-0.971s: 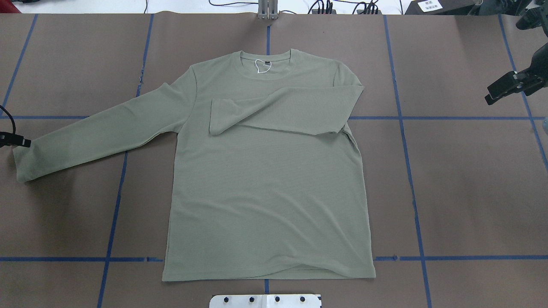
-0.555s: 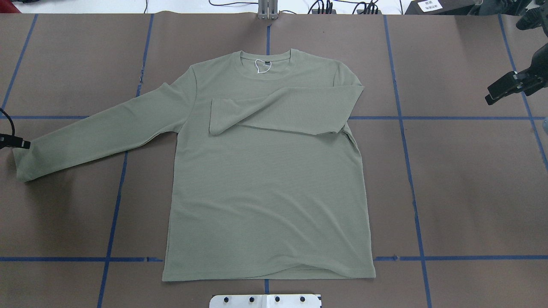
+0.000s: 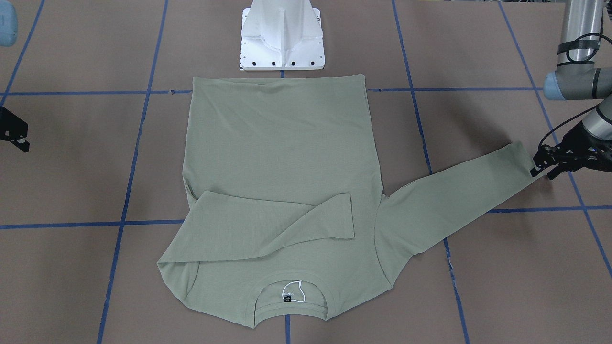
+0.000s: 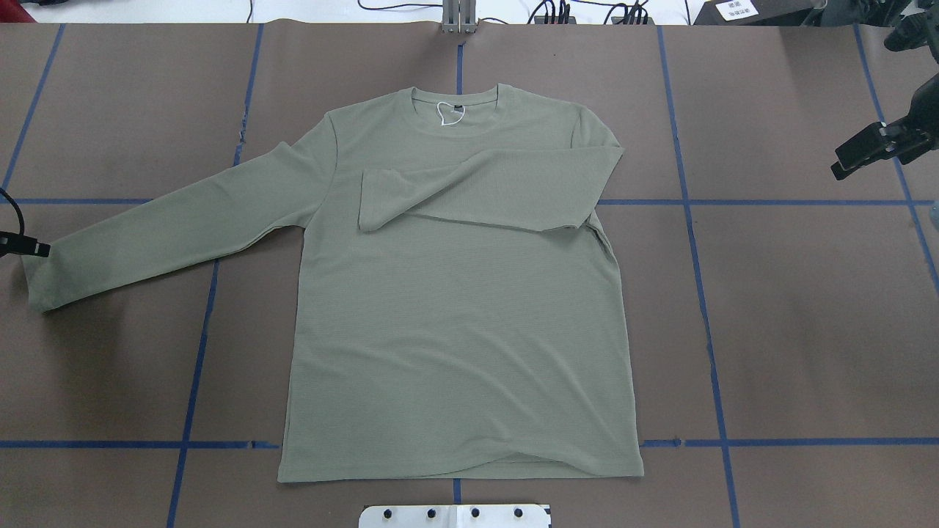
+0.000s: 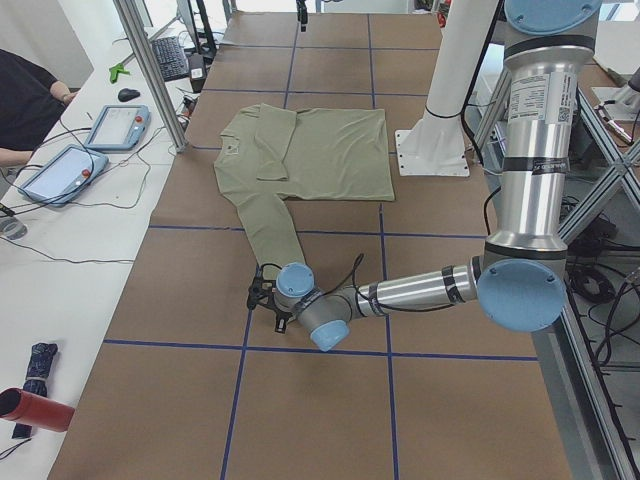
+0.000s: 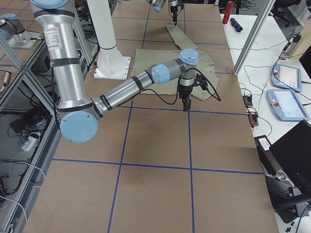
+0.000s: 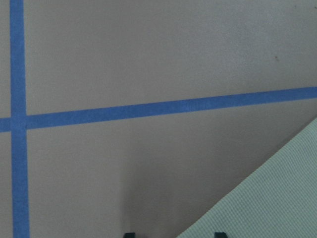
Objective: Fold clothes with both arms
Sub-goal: 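Lower the left gripper and grasp the cuff of the other sleeve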
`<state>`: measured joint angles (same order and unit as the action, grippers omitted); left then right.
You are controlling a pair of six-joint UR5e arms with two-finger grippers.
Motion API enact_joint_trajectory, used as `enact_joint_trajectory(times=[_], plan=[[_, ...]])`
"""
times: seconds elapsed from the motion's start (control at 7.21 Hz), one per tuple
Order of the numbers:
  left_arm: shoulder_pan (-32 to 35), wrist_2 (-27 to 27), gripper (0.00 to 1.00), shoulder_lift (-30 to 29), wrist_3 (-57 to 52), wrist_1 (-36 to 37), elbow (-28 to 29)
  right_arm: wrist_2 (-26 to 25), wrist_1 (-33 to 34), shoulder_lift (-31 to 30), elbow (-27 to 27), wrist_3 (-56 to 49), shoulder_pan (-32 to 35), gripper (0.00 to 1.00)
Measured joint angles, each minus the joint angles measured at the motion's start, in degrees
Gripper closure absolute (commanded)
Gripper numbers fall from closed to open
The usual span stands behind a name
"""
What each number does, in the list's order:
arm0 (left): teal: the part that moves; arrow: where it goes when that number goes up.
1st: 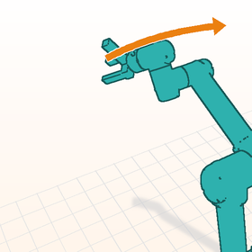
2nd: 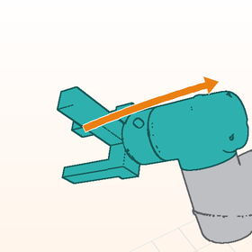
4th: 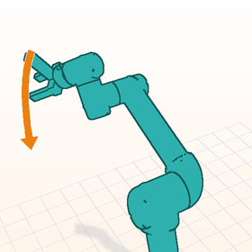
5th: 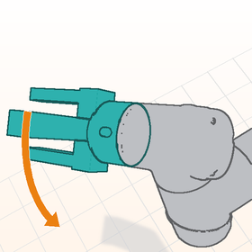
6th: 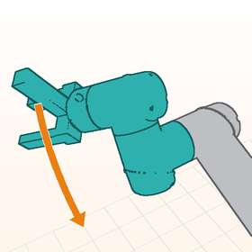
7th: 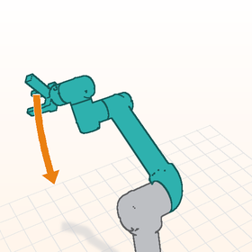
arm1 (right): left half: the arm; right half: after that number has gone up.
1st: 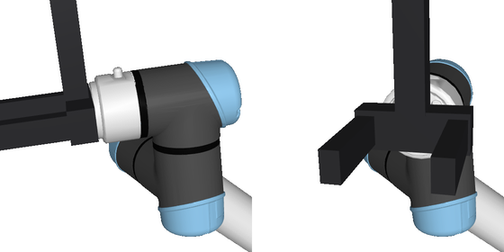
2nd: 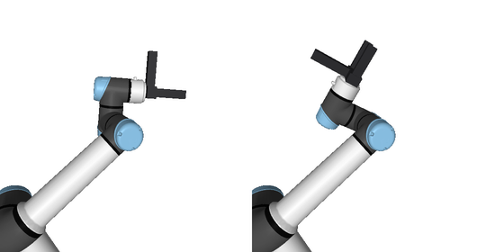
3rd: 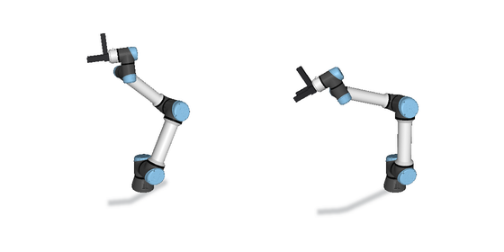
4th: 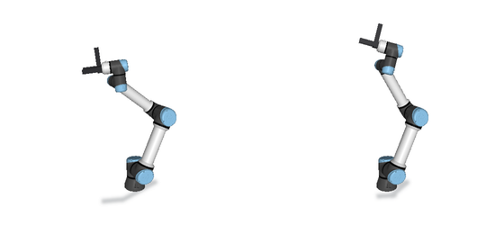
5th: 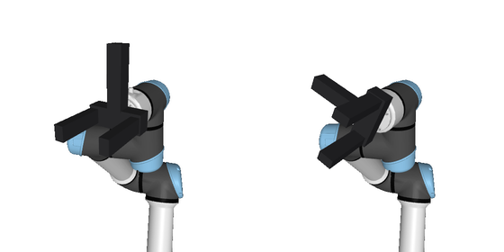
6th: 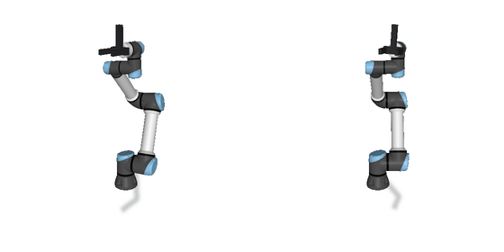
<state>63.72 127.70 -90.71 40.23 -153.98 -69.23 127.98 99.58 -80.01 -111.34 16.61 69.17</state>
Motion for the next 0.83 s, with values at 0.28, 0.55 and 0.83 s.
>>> enact_joint_trajectory(times=[0.28,0.55,0.83], plan=[[0.0,0.0,1.00,0.0,0.0,-0.1,0.0,0.0,0.0,0.1,0.1,0.0,0.0,0.00],[-0.1,0.4,1.00,0.1,-0.2,-0.2,-0.3,0.0,0.0,0.1,0.1,0.1,0.0,0.00],[-0.1,2.2,1.00,1.6,-0.2,0.6,-4.0,0.1,0.0,0.1,0.1,0.1,0.0,0.00]])
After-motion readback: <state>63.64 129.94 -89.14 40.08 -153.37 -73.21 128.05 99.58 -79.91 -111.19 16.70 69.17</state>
